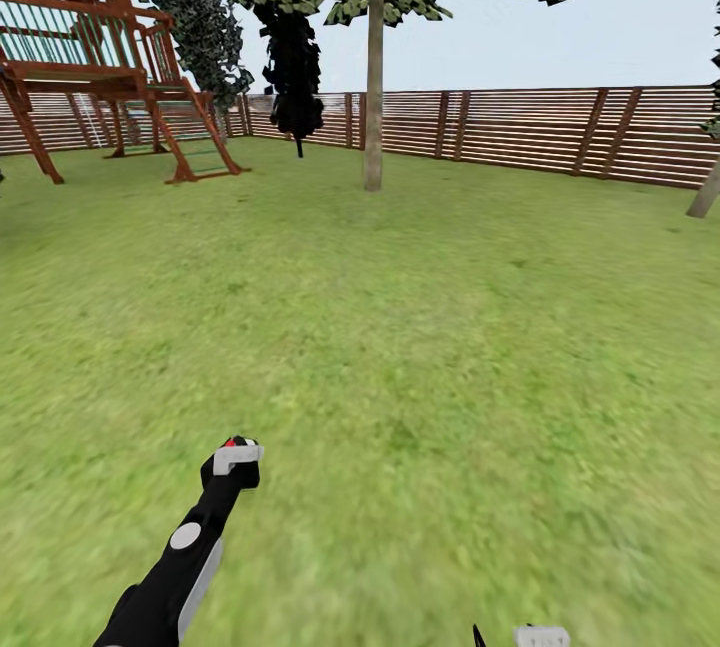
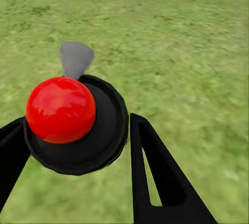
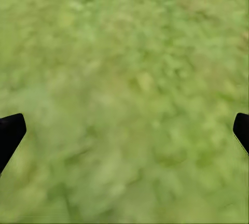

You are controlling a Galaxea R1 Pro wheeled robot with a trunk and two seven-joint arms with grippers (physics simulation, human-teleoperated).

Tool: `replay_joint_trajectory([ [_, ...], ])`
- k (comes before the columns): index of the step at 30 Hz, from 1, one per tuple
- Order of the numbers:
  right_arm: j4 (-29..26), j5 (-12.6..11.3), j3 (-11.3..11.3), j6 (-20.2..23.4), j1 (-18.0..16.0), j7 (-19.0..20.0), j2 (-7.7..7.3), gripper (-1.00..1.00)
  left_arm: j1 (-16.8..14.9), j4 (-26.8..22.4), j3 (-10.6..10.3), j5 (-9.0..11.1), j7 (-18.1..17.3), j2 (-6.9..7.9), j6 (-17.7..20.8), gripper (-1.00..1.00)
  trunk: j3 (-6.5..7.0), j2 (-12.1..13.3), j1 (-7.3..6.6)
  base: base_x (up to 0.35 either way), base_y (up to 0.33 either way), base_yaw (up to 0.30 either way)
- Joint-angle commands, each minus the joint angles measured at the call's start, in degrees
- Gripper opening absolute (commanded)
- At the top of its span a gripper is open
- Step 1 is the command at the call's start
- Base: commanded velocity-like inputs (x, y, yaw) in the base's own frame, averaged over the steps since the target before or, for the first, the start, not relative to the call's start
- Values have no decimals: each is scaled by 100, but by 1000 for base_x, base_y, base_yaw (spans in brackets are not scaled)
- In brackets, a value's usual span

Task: In the garden, pick up the pesticide atomizer on the floor and spray pesticide onto both trees until each tree trunk is fully covered.

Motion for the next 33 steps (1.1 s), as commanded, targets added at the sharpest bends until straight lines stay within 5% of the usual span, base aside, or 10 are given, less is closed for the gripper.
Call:
replay_joint_trajectory([
  [1,0,0,0,0,0,0,0,100,0,-13,0,0,-2,0,4,-100,0,0,0,340,0,0],
  [33,0,0,0,0,0,0,0,100,161,-295,0,1,-4,0,37,-100,0,0,0,340,0,0],
])
